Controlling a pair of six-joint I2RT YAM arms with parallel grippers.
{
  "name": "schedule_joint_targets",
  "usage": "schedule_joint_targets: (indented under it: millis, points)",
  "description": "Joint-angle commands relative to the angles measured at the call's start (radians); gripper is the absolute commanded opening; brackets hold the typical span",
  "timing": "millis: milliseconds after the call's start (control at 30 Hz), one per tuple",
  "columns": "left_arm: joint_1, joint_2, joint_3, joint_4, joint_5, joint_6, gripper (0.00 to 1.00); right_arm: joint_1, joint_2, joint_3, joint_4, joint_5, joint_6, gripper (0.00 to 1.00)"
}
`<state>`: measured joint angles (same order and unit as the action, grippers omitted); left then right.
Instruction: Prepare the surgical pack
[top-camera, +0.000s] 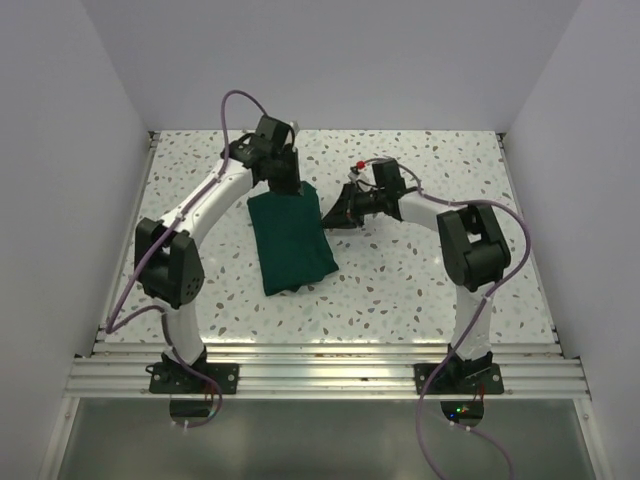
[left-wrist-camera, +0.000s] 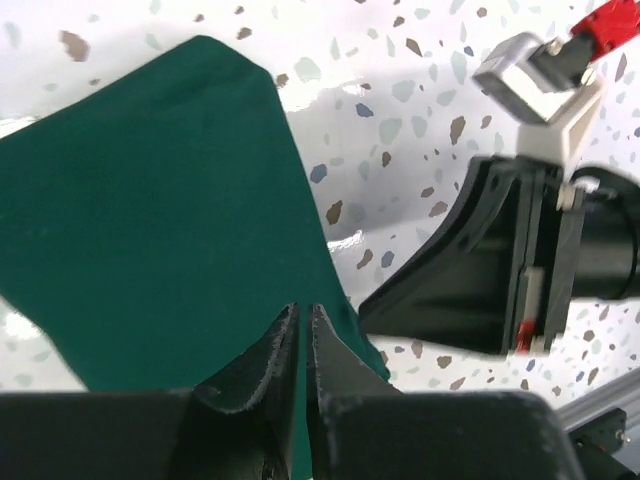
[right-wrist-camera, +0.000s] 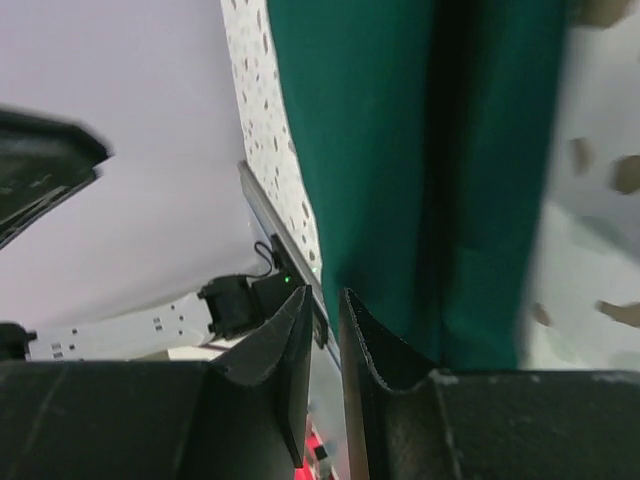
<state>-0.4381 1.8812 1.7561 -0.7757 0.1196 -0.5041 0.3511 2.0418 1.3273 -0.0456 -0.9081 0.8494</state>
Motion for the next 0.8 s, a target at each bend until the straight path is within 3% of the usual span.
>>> schedule_joint_targets:
  millis: [0,200,500,767]
  points:
    - [0.007,0.078,0.019,0.123,0.162,0.006,0.09,0.054,-0.02,0.015,0.049,-0.06,-0.018,0.21]
    - [0.007,0.203,0.023,0.207,0.287,-0.013,0.05,0.065,0.004,-0.088,0.128,-0.072,0.013,0.2]
    - [0.047,0.338,0.04,0.257,0.31,-0.019,0.05,0.065,0.046,-0.206,0.049,-0.06,-0.107,0.19]
    - [0.114,0.427,0.161,0.237,0.315,-0.008,0.05,0.063,-0.055,-0.359,0.035,-0.043,-0.121,0.18]
